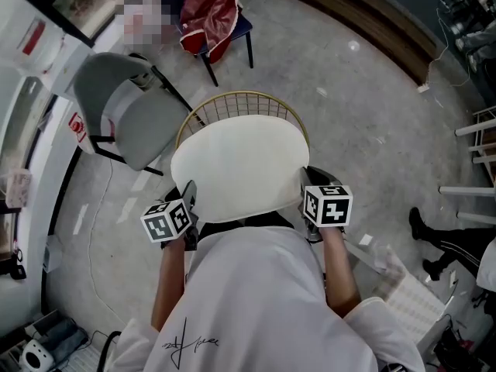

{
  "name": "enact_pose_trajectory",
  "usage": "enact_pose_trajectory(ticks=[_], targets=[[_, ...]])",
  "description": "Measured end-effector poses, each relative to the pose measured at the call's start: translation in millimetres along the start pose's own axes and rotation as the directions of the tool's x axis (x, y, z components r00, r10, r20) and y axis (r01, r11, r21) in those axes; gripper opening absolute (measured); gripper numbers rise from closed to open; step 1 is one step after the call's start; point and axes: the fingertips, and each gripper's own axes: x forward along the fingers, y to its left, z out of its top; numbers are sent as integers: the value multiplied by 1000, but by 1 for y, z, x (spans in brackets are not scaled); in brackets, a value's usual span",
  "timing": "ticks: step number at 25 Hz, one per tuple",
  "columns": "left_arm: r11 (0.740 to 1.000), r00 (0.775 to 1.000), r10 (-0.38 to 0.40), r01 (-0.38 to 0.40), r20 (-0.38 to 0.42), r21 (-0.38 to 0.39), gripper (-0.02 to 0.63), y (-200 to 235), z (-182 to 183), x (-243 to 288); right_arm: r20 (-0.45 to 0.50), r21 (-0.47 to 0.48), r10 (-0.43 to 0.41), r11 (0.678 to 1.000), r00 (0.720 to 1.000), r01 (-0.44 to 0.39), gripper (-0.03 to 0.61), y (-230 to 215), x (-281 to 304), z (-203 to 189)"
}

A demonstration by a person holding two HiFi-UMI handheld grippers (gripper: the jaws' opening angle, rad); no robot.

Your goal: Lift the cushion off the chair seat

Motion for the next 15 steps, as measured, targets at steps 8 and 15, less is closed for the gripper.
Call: enact_pose_trajectory(ticks=[8, 15], targets=[[1000, 1000, -19, 19, 1, 6, 104, -3, 2, -4, -11, 2, 47, 999, 999, -47, 25, 1, -3, 5], [1000, 1000, -4, 4, -6, 7, 103, 4, 0, -4, -59, -52, 94, 994, 994, -98, 25, 13, 4, 0]])
